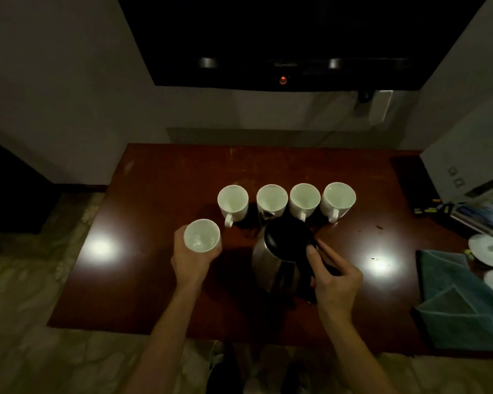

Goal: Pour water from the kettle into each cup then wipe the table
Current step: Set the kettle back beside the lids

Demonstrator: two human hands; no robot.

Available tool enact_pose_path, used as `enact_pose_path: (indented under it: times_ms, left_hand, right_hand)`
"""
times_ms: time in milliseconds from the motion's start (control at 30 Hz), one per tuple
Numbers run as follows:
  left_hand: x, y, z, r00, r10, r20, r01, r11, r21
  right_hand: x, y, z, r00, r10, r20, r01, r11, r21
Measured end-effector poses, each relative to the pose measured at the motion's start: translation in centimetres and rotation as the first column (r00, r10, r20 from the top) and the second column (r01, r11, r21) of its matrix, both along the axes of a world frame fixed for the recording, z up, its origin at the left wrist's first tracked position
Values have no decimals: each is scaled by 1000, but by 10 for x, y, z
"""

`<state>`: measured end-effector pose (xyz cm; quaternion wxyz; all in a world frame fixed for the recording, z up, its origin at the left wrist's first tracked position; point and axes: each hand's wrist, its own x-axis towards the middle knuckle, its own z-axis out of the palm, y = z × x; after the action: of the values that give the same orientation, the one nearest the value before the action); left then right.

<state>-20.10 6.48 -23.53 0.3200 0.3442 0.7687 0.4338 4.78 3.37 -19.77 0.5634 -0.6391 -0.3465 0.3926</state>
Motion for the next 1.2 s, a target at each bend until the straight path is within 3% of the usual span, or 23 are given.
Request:
enact_pose_path:
  times_ms: [367,633,1033,1200]
  left_hand:
    - [-25,27,-23,1000,2,2,-2,1000,-13]
    - [-39,57,-28,1000,15,-7,-14,999,36]
    - [-49,96,-42,997,-71,-43,71,997,0]
    - [-49,97,-49,999,-22,-43,22,1000,-8]
  right_hand:
    - [-21,4,-8,997,74,24,-74,997,-2]
    - [-27,-6,-17,999,17,-31,-18,1000,0]
    - [-27,-4,-29,999,6,33,-8,999,48]
    - [-28,-4,-31,998,-10,67,6,998,61]
